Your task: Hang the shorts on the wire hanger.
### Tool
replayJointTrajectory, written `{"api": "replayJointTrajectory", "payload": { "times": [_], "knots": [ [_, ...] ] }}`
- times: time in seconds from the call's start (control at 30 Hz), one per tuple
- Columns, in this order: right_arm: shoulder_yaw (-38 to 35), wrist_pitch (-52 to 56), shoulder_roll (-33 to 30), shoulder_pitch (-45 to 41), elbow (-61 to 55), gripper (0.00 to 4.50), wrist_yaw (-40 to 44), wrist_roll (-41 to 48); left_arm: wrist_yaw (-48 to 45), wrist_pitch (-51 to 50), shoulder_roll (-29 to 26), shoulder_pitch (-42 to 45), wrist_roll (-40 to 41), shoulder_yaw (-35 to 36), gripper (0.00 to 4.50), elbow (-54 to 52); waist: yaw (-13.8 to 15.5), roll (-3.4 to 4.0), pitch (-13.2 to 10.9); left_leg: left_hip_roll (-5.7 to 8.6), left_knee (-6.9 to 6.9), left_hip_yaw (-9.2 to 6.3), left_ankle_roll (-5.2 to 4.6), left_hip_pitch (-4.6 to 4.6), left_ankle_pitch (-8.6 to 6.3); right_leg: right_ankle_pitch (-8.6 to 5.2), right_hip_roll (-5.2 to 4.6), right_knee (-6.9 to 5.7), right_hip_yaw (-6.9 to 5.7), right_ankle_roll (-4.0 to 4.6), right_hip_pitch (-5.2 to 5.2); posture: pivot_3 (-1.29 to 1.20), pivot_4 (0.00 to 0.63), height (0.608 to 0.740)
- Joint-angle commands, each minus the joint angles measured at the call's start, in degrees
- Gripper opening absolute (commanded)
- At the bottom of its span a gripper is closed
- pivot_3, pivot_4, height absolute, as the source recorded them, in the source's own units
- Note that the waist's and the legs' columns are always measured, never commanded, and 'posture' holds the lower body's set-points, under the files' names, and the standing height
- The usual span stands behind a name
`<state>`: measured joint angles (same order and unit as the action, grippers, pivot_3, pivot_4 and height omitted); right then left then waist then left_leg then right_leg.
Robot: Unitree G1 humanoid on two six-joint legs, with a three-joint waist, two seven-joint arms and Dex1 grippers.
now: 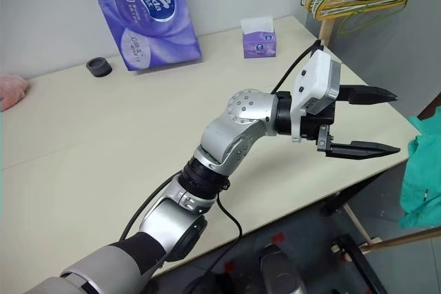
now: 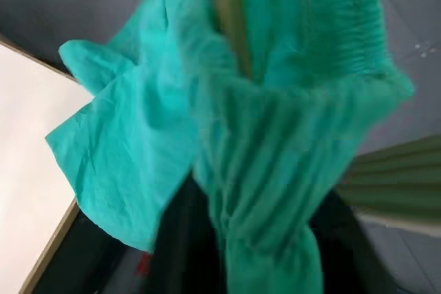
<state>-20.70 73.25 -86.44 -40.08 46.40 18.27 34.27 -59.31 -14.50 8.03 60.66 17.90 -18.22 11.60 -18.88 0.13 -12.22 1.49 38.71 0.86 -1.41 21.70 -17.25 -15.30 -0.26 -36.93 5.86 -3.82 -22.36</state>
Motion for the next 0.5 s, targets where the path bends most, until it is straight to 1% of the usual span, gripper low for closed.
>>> {"api": "replayJointTrajectory", "payload": {
  "times": [0.03, 0.2, 0.23, 0.33, 0.47, 0.5],
  "knots": [
    [-3.71, 1.13, -2.12, -1.49, -3.00, 2.58, 0.50, -1.86, 0.04, 1.41, 1.75, 2.03, 0.40, -0.10, 4.08, -0.31, -0.01, 0.01, 0.00, 0.00, 0.00, 0.00, 0.00, 0.00, 0.00, 0.00, 0.00, -0.01, 0.00, 0.00, 0.00, -0.37, 0.213, 0.740],
    [-11.96, 9.67, -1.14, 0.55, -11.04, 4.32, -1.12, -3.11, 0.17, 1.48, 1.94, 2.03, 0.45, -0.19, 4.08, -0.18, -0.04, 0.02, 0.01, 0.00, 0.00, 0.00, 0.00, 0.00, 0.00, 0.00, 0.00, -0.03, 0.01, 0.00, 0.00, -0.38, 0.210, 0.740],
    [-14.21, 11.57, -0.47, 1.48, -13.86, 4.46, -1.70, -3.90, 0.12, 1.52, 1.88, 1.90, 0.41, -0.29, 4.08, -0.24, -0.01, 0.02, 0.01, 0.00, 0.00, 0.00, 0.00, 0.00, 0.00, 0.00, 0.00, -0.03, 0.01, 0.00, 0.00, -0.38, 0.209, 0.740],
    [-19.61, 15.66, 1.15, 5.02, -22.73, 4.46, -2.06, -6.16, 0.03, 1.71, 1.74, 1.72, 0.25, -0.46, 4.08, -0.16, 0.02, 0.01, 0.01, 0.00, 0.00, -0.02, 0.00, 0.02, 0.00, 0.00, 0.00, -0.02, 0.00, -0.01, -0.01, -0.38, 0.205, 0.740],
    [-24.66, 16.36, 1.06, 15.73, -38.84, 4.46, 1.79, -9.24, 0.10, 1.92, 1.35, 1.62, 0.03, -0.47, 4.08, 0.03, 0.26, 0.05, 0.03, 0.00, 0.01, -0.02, 0.01, 0.05, 0.00, -0.01, -0.01, -0.03, -0.01, -0.05, -0.04, -0.38, 0.196, 0.740],
    [-26.12, 17.61, 0.86, 15.67, -40.86, 4.46, 2.52, -7.88, 0.13, 1.97, 1.18, 1.59, -0.03, -0.45, 4.08, 0.12, 0.27, 0.08, 0.05, 0.00, 0.01, -0.03, 0.01, 0.05, 0.00, -0.01, 0.00, -0.03, -0.02, -0.06, -0.05, -0.38, 0.194, 0.740]
  ]
}}
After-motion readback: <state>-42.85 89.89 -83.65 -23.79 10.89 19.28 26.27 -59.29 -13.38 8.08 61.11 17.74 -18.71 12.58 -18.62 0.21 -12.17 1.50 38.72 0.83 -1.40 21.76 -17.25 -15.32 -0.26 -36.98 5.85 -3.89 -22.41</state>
